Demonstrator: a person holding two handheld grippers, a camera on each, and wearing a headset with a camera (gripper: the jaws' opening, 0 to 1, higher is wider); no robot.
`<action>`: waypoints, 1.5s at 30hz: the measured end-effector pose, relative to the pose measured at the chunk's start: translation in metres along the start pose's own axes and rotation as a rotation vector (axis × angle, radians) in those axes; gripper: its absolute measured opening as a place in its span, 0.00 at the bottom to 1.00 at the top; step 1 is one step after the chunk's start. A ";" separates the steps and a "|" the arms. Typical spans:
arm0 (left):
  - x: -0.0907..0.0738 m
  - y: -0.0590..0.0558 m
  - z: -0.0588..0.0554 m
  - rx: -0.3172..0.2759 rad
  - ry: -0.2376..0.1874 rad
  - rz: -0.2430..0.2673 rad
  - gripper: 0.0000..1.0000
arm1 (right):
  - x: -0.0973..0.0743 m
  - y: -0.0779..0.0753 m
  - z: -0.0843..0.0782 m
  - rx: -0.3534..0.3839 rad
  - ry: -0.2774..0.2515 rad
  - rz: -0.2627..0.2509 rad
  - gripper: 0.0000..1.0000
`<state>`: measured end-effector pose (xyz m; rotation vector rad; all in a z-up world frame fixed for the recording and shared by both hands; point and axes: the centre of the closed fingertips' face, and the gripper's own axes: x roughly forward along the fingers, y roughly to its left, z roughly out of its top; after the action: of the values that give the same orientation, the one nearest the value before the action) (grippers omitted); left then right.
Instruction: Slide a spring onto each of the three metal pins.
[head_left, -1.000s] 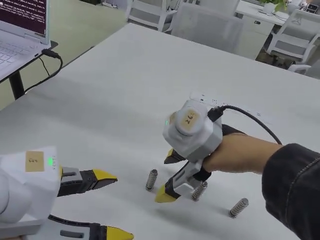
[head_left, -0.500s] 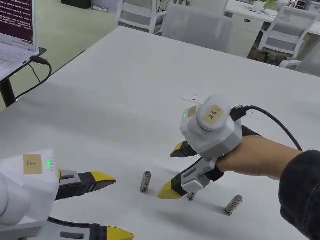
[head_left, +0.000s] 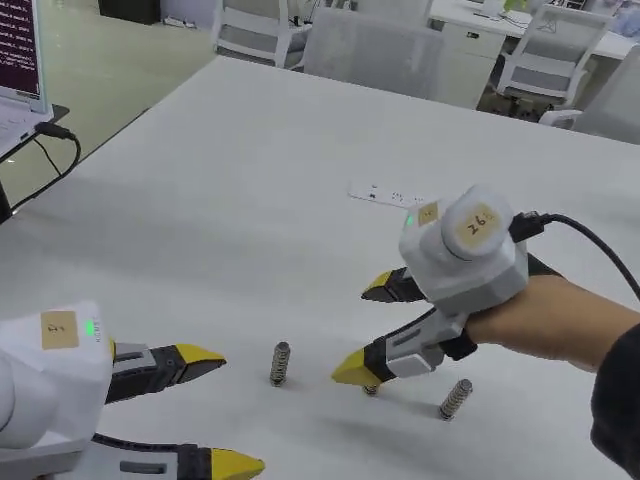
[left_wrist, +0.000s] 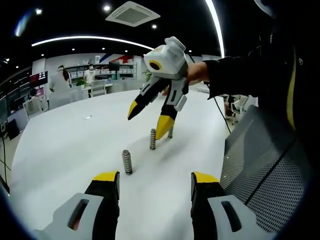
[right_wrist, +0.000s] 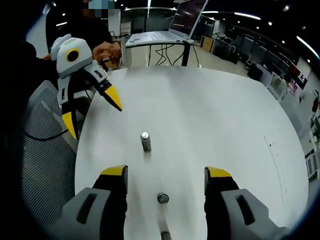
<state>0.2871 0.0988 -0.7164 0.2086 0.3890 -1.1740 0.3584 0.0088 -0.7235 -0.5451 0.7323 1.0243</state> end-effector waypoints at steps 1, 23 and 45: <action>0.000 0.000 0.000 0.001 0.001 0.000 0.53 | -0.002 0.000 0.000 0.006 -0.010 -0.002 0.60; 0.011 0.001 0.002 0.000 0.012 -0.024 0.53 | -0.056 -0.012 -0.042 0.158 -0.165 -0.173 0.64; 0.019 -0.001 0.001 0.000 0.020 -0.046 0.53 | -0.081 0.013 -0.091 0.289 -0.209 -0.273 0.67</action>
<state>0.2924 0.0822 -0.7228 0.2121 0.4131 -1.2178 0.2941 -0.0957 -0.7220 -0.2727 0.5884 0.6934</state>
